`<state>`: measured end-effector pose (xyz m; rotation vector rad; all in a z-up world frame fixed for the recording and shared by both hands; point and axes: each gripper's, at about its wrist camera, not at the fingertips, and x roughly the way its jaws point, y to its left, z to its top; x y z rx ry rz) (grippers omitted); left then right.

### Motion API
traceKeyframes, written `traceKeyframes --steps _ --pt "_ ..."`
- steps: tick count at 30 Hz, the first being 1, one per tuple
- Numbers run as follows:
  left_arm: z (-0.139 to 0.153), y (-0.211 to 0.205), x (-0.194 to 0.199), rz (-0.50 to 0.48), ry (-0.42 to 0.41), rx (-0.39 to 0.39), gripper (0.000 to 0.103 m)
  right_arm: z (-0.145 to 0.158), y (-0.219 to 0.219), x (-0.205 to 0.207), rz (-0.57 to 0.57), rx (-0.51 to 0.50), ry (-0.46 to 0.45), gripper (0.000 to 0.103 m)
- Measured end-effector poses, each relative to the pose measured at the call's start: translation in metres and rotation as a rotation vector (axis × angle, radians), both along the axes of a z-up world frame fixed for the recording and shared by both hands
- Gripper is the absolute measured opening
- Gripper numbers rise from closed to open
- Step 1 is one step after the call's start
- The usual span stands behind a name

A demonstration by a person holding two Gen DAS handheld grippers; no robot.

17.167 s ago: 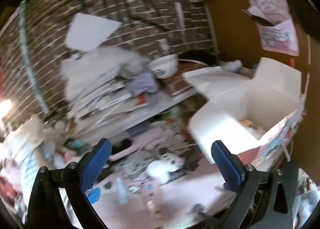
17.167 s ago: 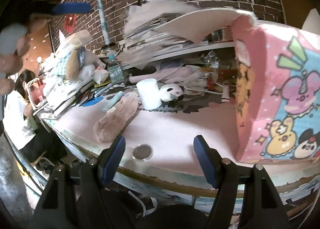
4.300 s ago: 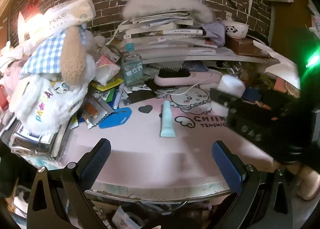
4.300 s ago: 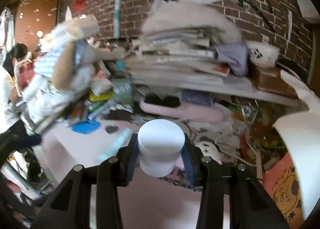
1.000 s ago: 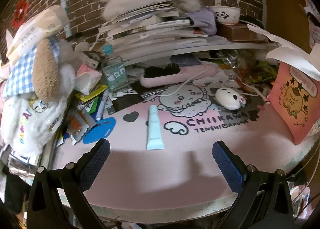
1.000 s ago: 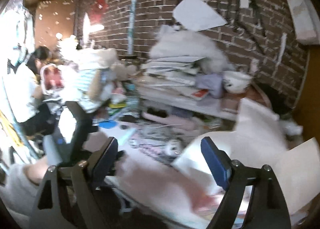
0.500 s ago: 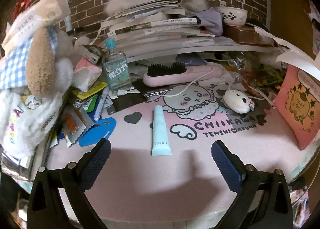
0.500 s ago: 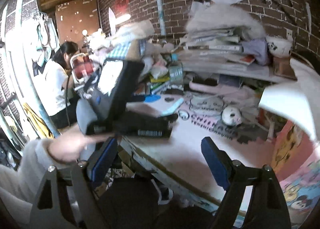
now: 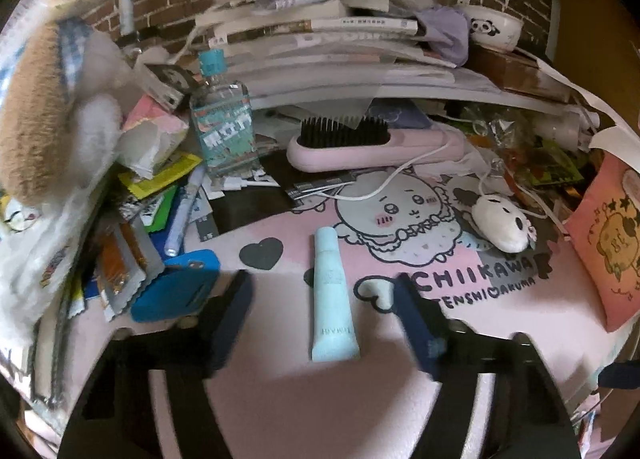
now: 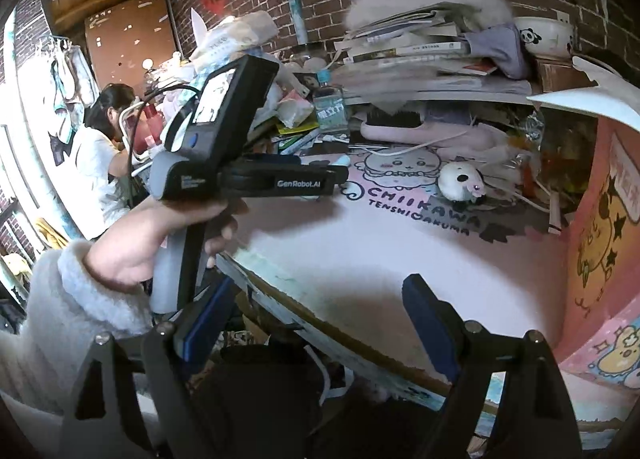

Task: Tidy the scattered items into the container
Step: 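Withdraw the right gripper while the left gripper approaches the pale blue tube, then grasp the pale blue tube with the left gripper, then lift the tube and carry it over the white box with the left gripper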

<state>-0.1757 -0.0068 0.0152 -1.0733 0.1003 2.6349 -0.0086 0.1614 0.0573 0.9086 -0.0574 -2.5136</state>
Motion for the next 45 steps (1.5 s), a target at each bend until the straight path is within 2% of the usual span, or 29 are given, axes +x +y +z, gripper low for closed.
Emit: traceKeyframes --steps 10,19,27,37,45 --pt "-0.007 0.007 -0.021 -0.008 -0.022 -0.024 0.050 -0.002 0.003 -0.003 -0.007 -0.017 -0.013 0.084" --pt "-0.007 0.012 -0.029 -0.021 -0.038 -0.043 0.028 -0.002 0.004 -0.005 -0.010 -0.028 -0.021 0.084" --pt "-0.008 0.018 -0.026 -0.045 -0.046 -0.049 0.012 -0.002 0.006 -0.006 -0.012 -0.036 -0.022 0.084" --pt "-0.006 0.019 -0.020 -0.067 -0.049 -0.037 0.012 -0.002 0.007 -0.005 -0.013 -0.036 -0.020 0.084" --pt "0.010 0.019 -0.009 -0.086 -0.023 -0.008 0.012 -0.002 0.014 -0.009 -0.051 -0.031 -0.018 0.084"
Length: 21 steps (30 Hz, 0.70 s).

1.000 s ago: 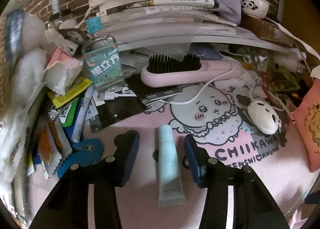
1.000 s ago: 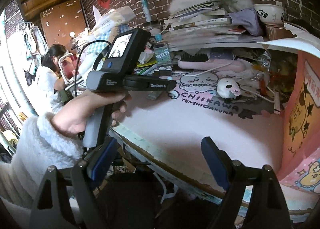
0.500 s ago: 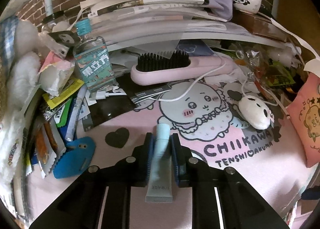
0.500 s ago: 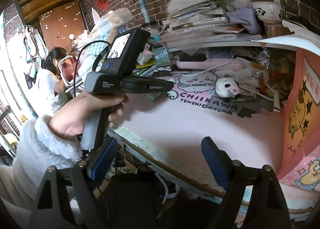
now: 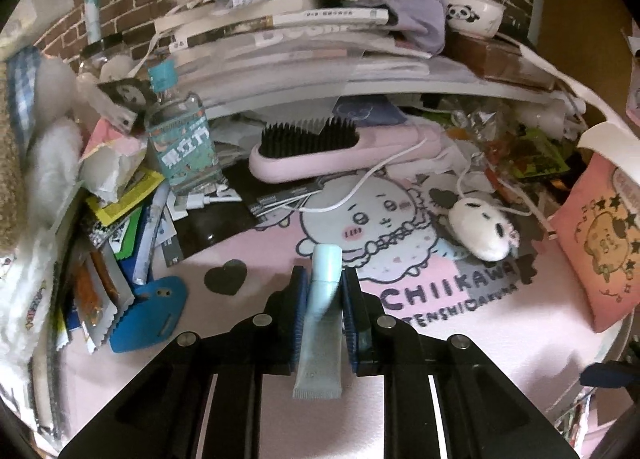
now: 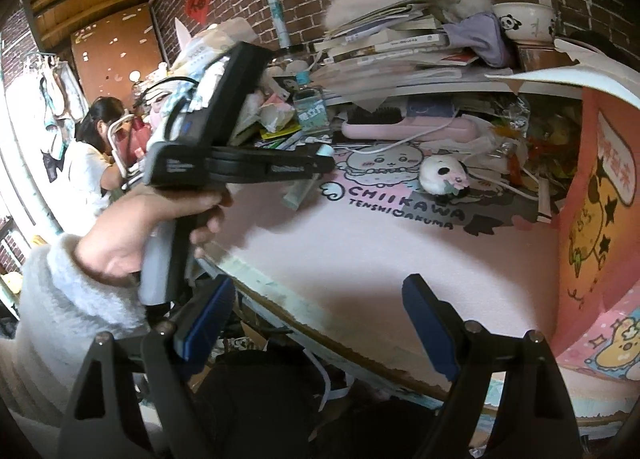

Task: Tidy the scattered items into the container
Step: 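Lift the tube and carry it over the white box with the left gripper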

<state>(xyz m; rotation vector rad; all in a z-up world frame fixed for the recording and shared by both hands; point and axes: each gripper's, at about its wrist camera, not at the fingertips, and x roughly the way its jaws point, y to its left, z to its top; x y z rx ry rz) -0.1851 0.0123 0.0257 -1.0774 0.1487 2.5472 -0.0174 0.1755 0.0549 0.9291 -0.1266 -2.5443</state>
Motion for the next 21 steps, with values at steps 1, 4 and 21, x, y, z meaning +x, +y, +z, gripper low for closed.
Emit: traceKeyframes --steps 1,4,21 --pt "0.003 0.000 0.002 -0.003 0.006 0.004 0.012 -0.001 0.001 -0.001 -0.002 -0.003 -0.003 0.084" --pt "0.011 0.001 0.004 -0.010 0.020 0.014 0.012 -0.001 0.002 -0.003 -0.004 -0.008 -0.007 0.084" --pt "0.084 0.028 0.041 -0.138 0.152 0.072 0.012 -0.004 0.010 -0.009 -0.045 -0.006 -0.002 0.084"
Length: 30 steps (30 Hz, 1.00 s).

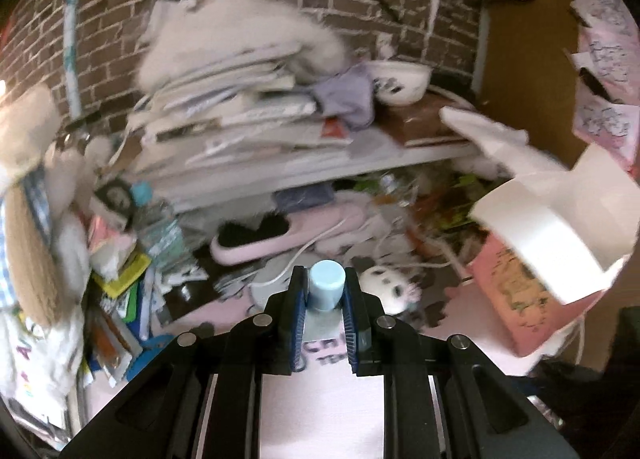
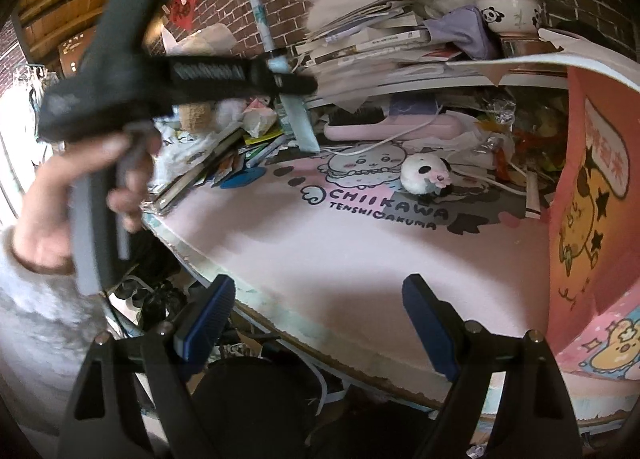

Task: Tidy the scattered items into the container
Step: 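Lift the tube and carry it over the white box with the left gripper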

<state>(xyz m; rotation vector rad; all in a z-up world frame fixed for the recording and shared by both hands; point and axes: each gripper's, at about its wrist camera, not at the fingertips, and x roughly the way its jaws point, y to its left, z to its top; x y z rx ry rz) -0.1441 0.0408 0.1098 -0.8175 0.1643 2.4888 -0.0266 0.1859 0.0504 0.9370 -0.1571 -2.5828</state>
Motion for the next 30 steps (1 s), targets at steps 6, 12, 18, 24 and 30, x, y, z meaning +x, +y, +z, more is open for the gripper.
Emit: traceKeyframes --steps 6,12,18,24,30 --pt "0.034 0.026 0.018 -0.105 0.052 0.001 0.012 0.003 0.006 -0.004 -0.045 -0.001 0.015 0.084" --pt "0.063 0.064 0.037 -0.223 0.097 -0.023 0.012 0.006 0.010 -0.007 -0.108 0.004 0.043 0.084" --pt "0.075 0.101 0.048 -0.344 0.087 -0.045 0.012 0.008 0.016 -0.009 -0.179 0.007 0.060 0.084" --pt "0.081 0.135 0.055 -0.439 0.068 -0.072 0.012 0.007 0.017 -0.009 -0.180 0.006 0.059 0.084" --pt "0.083 0.175 0.059 -0.540 0.026 -0.120 0.012 0.006 0.017 -0.007 -0.179 -0.001 0.056 0.084"
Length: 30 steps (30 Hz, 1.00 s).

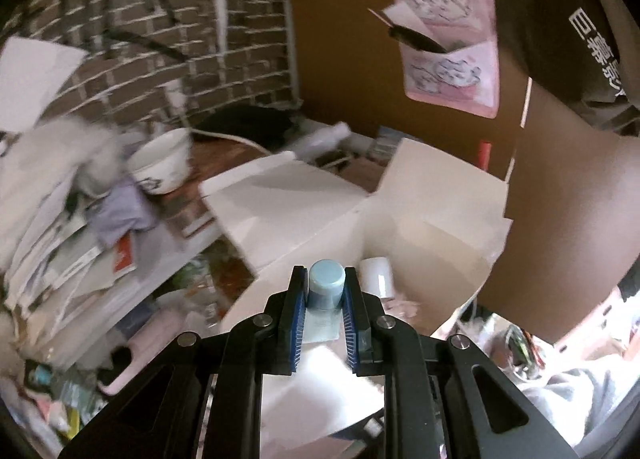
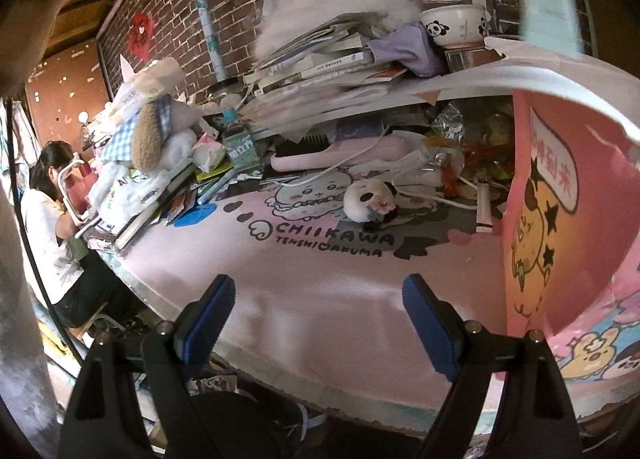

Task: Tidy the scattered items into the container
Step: 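Lift the tube and carry it over the white box with the left gripper, then open the left gripper to drop the tube into the box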

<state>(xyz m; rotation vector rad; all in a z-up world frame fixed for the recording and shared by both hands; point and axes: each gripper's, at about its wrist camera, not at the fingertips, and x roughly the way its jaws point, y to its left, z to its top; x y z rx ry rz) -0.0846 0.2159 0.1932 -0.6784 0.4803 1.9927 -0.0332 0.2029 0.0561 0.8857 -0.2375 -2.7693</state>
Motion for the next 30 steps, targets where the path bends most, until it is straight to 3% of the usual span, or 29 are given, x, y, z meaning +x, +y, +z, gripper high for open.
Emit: traceKeyframes --steps 4,9,21,27,29,30 --pt "-0.004 0.030 -0.001 -0.051 -0.036 -0.063 0.012 -0.002 0.001 0.002 0.001 -0.001 -0.001 0.084" --pt "-0.026 0.063 -0.008 -0.054 -0.066 -0.210 0.012 -0.007 0.006 0.002 0.008 -0.042 -0.028 0.084" --pt "-0.059 0.093 -0.020 -0.052 -0.113 -0.454 0.012 -0.012 0.010 0.003 -0.001 -0.057 -0.026 0.084" --pt "-0.075 0.100 -0.024 -0.054 -0.128 -0.529 0.013 -0.013 0.014 0.004 -0.007 -0.065 -0.030 0.084" --pt "-0.076 0.099 -0.024 -0.053 -0.125 -0.529 0.017 -0.014 0.014 0.004 -0.007 -0.065 -0.030 0.084" --pt "-0.076 0.098 -0.024 -0.050 -0.118 -0.528 0.026 -0.014 0.014 0.004 -0.007 -0.065 -0.030 0.084"
